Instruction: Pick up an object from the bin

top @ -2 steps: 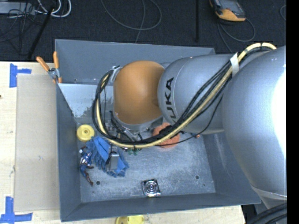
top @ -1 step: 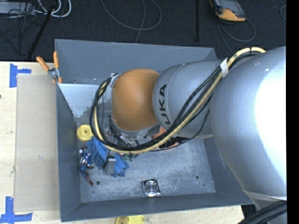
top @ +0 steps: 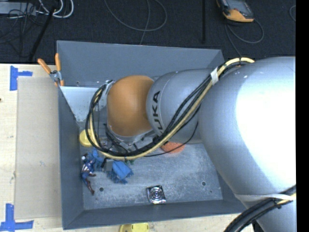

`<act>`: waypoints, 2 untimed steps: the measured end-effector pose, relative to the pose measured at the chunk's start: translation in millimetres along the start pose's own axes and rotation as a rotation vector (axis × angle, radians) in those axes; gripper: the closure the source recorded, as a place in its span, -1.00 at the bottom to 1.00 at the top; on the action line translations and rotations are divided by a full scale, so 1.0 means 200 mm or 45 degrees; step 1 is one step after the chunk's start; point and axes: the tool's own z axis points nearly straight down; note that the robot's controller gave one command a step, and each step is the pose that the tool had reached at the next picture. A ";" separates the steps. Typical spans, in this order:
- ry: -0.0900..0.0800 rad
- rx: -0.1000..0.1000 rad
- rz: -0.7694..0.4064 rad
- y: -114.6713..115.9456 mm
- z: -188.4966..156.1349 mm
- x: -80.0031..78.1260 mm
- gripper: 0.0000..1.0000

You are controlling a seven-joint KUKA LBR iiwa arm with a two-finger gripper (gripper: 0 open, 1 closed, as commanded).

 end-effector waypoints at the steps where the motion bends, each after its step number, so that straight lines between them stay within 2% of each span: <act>1: 0.000 0.000 0.001 0.00 0.00 0.00 1.00; 2: 0.009 0.003 0.001 0.00 -0.03 0.01 1.00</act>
Offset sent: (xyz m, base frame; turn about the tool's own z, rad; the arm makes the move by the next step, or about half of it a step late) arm 0.0020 0.0215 0.1211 -0.0060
